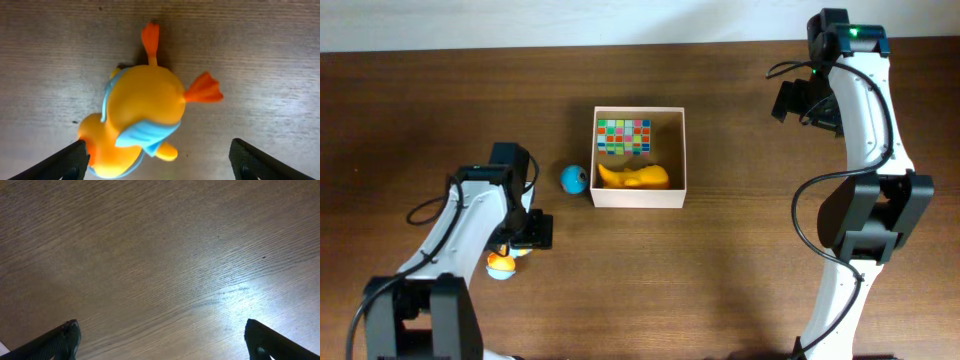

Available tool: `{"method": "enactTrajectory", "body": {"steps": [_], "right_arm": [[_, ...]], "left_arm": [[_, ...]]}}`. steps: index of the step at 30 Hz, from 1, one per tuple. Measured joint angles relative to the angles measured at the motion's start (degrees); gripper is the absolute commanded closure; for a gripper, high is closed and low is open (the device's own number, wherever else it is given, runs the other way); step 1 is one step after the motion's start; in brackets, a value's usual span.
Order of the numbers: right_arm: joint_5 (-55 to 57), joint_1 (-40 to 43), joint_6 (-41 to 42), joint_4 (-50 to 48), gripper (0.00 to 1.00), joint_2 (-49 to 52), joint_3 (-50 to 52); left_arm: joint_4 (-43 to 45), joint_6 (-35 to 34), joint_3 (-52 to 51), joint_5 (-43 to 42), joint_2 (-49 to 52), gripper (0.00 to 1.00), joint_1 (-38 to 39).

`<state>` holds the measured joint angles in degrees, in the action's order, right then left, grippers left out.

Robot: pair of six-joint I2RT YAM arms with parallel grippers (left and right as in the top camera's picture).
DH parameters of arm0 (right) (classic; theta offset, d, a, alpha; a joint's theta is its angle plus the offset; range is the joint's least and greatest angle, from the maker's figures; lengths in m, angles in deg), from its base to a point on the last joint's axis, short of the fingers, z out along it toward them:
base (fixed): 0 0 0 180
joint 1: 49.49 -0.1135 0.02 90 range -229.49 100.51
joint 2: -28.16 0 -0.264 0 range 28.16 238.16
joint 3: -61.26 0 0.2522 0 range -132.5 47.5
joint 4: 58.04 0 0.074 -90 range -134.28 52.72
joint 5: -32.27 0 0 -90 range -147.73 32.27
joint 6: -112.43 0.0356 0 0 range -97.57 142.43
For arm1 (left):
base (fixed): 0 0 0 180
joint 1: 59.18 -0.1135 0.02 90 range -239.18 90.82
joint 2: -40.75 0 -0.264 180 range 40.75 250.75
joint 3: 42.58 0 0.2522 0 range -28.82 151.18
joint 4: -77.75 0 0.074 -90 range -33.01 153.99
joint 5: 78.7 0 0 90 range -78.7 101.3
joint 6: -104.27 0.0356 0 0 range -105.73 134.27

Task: Pack container
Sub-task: 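Lower the left gripper over the orange duck toy and grasp it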

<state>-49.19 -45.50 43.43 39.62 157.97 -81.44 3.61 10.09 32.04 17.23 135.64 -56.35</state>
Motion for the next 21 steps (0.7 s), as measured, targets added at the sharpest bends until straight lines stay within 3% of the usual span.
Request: {"method": "enactTrajectory", "body": {"steps": [2,5,11,16,19,21], "right_arm": [[0.0,0.0,-0.02,0.0,0.01,0.0,0.0],[0.0,0.0,0.02,0.0,0.01,0.0,0.0],[0.0,0.0,0.0,0.0,0.01,0.0,0.0],[0.0,0.0,0.04,0.0,0.01,0.0,0.0],[0.0,0.0,0.02,0.0,0.01,0.0,0.0],[0.0,0.0,0.0,0.0,0.01,0.0,0.0]], "left_arm": [[0.61,-0.24,0.02,-0.02,1.05,0.09,0.0],[1.6,-1.07,0.02,-0.17,2.38,0.18,0.0],[2.14,-2.08,0.02,-0.11,4.48,0.58,-0.02],[2.14,-2.21,0.02,0.02,5.03,0.83,-0.02],[2.27,-2.21,0.02,0.02,5.03,0.91,-0.02],[2.6,-2.12,0.02,0.04,5.03,0.92,-0.02]]}}
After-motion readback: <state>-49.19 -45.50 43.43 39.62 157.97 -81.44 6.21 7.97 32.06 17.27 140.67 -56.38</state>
